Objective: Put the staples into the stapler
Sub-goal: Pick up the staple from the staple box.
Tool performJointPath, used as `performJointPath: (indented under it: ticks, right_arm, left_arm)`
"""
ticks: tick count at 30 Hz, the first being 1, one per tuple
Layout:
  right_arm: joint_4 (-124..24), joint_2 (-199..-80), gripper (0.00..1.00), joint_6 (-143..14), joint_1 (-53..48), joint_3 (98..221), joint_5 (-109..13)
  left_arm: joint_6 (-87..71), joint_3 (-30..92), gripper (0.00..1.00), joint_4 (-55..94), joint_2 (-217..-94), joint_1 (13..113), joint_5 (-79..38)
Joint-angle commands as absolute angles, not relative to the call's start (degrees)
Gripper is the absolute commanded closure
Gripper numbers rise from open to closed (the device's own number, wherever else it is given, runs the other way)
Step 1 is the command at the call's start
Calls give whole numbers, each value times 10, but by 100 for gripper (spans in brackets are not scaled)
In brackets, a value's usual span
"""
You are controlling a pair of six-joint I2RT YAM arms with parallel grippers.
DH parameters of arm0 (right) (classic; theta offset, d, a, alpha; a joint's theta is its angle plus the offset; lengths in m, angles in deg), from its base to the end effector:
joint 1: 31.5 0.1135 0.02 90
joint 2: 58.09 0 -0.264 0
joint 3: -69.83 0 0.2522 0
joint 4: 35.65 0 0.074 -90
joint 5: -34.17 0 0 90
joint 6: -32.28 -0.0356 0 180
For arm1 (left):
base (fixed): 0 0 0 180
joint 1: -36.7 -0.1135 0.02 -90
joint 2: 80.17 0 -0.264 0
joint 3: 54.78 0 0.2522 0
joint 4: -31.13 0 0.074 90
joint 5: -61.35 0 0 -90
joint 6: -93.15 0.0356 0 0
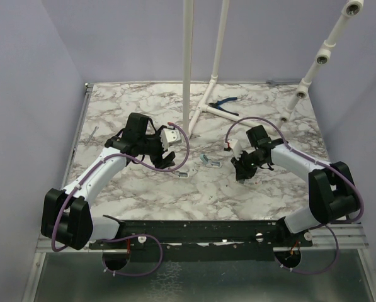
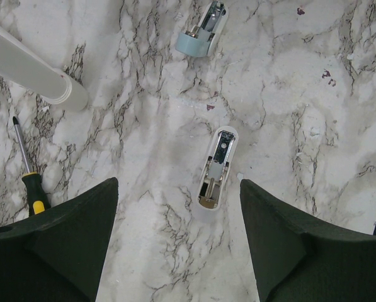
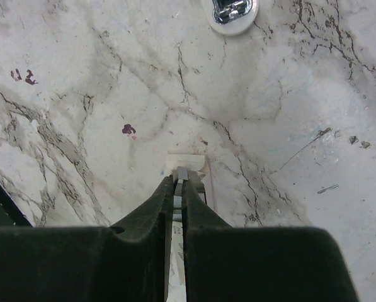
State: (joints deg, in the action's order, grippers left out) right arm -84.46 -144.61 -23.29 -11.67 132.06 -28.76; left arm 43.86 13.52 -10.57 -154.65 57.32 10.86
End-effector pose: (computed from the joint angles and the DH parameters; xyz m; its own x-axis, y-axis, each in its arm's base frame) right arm 0.2434 0.1050 0.1721 -0.5012 -0.7160 -0.4860 -0.8607 0.4704 0.1948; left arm 0.2430 -0.1156 0.2655 -0.0885 0.5710 -0.8162 0.9615 0.2631 0.0797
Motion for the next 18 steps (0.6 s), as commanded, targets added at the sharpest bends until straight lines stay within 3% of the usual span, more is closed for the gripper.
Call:
performJointPath:
  ticks: [1, 18]
  right_arm:
    - [-830, -1431, 91, -235, -114, 1334, -262]
    - [-833, -1423, 90, -211, -106, 1366, -138]
  left_arm:
    - [436, 142, 21, -101, -1536, 570, 106]
    - [428, 130, 21, -91, -1536, 570, 131]
